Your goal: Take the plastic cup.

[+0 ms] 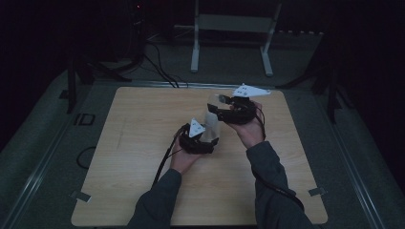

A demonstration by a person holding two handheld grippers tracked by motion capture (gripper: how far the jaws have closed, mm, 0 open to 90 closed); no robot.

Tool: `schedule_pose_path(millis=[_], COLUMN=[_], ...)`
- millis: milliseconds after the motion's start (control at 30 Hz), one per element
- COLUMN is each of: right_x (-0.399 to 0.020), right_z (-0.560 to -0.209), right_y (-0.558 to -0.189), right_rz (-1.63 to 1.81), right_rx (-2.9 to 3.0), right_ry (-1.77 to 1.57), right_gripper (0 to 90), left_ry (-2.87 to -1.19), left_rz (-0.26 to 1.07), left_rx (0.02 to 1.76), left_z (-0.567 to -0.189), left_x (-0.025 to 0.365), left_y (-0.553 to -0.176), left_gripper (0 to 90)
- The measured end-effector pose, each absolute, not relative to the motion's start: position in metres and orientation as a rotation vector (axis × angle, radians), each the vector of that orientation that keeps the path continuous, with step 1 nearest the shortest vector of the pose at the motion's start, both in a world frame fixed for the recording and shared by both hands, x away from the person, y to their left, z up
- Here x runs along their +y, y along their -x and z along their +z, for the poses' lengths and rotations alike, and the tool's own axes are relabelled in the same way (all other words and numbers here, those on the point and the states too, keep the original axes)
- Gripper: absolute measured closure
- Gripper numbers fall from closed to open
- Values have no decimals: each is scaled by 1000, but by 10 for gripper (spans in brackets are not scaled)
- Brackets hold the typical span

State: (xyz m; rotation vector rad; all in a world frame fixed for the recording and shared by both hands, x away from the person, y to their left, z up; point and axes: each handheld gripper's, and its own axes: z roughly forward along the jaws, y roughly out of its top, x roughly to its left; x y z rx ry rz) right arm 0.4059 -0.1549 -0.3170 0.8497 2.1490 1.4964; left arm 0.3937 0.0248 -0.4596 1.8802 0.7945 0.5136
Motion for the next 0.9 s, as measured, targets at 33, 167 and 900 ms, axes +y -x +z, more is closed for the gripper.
schedule_pose_path(millis=[33,167,900], right_x=[-156,-157,-180], right_z=[-316,-311,-293], right_y=[-405,-403,-389], right_rz=[1500,1514,1526], right_rx=[2145,2131,2072], right_ry=[-846,-841,-835], right_gripper=[408,408,408], left_ry=[-1880,-1884,-1825], left_rz=[511,501,464], left_rx=[791,786,764], left_z=[-459,-458,-443], left_x=[25,26,49], left_y=[-393,-392,-377], left_gripper=[158,149,223])
